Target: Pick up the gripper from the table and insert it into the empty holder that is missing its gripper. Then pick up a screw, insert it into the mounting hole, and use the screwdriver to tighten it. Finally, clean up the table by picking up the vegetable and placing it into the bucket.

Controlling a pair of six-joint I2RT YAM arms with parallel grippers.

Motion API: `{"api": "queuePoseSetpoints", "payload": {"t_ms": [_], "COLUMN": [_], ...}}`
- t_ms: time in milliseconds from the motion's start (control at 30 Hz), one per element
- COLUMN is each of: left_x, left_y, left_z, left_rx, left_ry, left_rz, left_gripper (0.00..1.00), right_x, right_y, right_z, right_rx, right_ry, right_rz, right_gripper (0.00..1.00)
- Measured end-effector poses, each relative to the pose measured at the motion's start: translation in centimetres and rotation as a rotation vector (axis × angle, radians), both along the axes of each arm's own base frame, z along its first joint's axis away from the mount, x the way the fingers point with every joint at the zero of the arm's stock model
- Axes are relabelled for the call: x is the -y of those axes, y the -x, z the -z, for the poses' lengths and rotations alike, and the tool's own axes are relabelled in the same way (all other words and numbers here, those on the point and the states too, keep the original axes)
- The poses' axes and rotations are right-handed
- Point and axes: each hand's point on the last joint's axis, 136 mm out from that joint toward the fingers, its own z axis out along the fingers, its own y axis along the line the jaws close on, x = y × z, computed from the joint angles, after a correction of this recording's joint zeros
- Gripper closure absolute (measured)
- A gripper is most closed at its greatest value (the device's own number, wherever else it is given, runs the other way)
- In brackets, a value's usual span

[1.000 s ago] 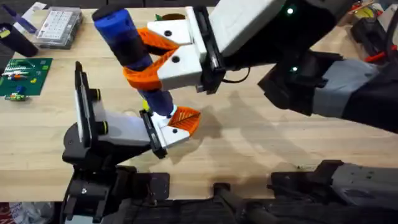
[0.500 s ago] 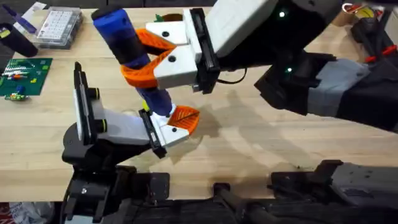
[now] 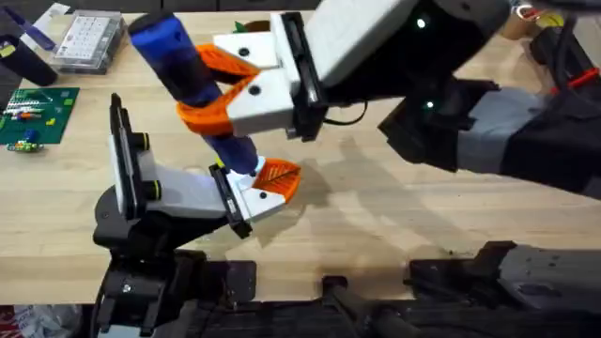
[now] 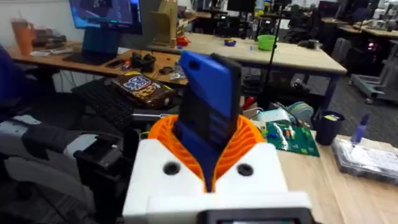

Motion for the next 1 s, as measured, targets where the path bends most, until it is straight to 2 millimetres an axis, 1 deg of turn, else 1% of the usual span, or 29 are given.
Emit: {"api": "queuePoseSetpoints", "payload": {"t_ms": [33, 100, 233, 300, 367, 433, 533, 700, 833, 867, 1000], "left_x": [0.0, 0.1, 0.1, 0.1, 0.1, 0.1, 0.1, 0.1, 0.1, 0.1, 0.1], "left_y": [0.0, 0.1, 0.2, 0.2, 0.2, 0.2, 0.2, 0.2, 0.2, 0.2, 0.2], "left_z": [0.0, 0.0, 0.0, 0.0, 0.0, 0.0, 0.0, 0.0, 0.0, 0.0, 0.0], "left_rx": [0.0, 0.001, 0.002, 0.002, 0.002, 0.002, 0.002, 0.002, 0.002, 0.002, 0.002], "left_ry": [0.0, 0.0, 0.0, 0.0, 0.0, -0.001, -0.001, -0.001, -0.001, -0.001, -0.001], "left_rz": [0.001, 0.008, 0.013, 0.013, 0.013, 0.013, 0.013, 0.013, 0.013, 0.013, 0.013], "left_gripper": [0.987, 0.987, 0.987, 0.987, 0.987, 0.987, 0.987, 0.987, 0.987, 0.987, 0.987], "right_x": [-0.2, -0.5, -0.5, -0.2, 0.1, 0.3, 0.5, 0.7, 1.2, 1.7, 2.6], "right_y": [-0.2, -0.6, -1.2, -1.5, -1.8, -2.2, -3.1, -4.7, -6.2, -7.7, -10.1], "right_z": [-0.2, -1.5, -5.5, -7.1, -8.0, -8.1, -7.3, -4.5, -2.4, -0.7, 2.6], "right_rx": [-0.002, 0.008, 0.073, 0.102, 0.117, 0.108, 0.082, 0.058, 0.102, 0.164, 0.3], "right_ry": [0.002, -0.004, -0.06, -0.086, -0.097, -0.082, -0.037, 0.067, 0.13, 0.19, 0.319], "right_rz": [0.0, 0.006, 0.022, 0.031, 0.04, 0.044, 0.058, 0.096, 0.151, 0.219, 0.336], "right_gripper": [0.973, 0.973, 0.973, 0.973, 0.973, 0.973, 0.973, 0.973, 0.973, 0.973, 0.973]}}
